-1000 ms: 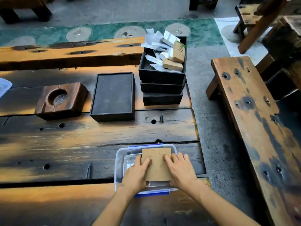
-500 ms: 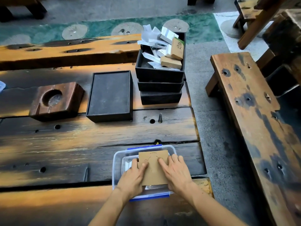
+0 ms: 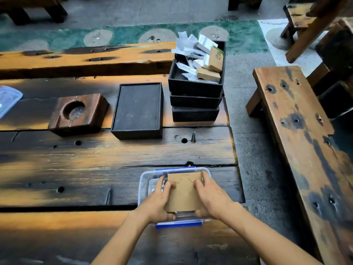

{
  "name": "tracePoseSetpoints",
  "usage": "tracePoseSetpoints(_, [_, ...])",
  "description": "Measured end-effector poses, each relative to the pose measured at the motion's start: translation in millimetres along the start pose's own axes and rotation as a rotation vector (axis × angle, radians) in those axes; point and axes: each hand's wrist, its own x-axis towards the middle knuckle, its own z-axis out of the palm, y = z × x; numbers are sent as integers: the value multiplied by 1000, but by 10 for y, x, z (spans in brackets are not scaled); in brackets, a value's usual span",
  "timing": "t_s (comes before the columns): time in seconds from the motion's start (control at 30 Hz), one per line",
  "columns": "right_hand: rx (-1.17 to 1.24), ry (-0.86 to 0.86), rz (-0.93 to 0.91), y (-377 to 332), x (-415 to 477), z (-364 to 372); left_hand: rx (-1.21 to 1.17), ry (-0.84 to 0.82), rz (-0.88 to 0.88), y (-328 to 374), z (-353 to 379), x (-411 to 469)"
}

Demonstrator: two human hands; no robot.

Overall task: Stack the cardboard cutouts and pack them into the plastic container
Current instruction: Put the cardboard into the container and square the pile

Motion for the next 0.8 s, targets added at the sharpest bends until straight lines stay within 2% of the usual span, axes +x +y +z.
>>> tracePoseSetpoints(0.07, [147,110,11,2,-60,-37,-182,51,-40,-4,-33,-77])
tracePoseSetpoints(0.17, [452,364,149,62,-139,11,-599,290,-242,-9,16,-101])
tracePoseSetpoints(0.2, [542,357,204,79,-154,36,-753,310,-326,2,45,-85])
tracePoseSetpoints(0.27, [600,254,245,73,-163,134,-1017,231,-436,39,141,-32])
tracePoseSetpoints(0.33, [573,207,260,11,-178,273,-1060,191,-458,93,273,20])
tracePoseSetpoints(0.43, [559,209,311,-74,-217,399,-959,223,-497,132,404,29])
tracePoseSetpoints(0.5, [553,202,327,-82,-241,454,-1047,227,-526,84,449,23])
tracePoseSetpoints(0.67, [549,216,349,-127,-297,571,-1253,106,-481,67,456,-13])
tracePoseSetpoints(0.8, [602,198,332,-137,-335,525,-1336,141,-460,142,446,-75])
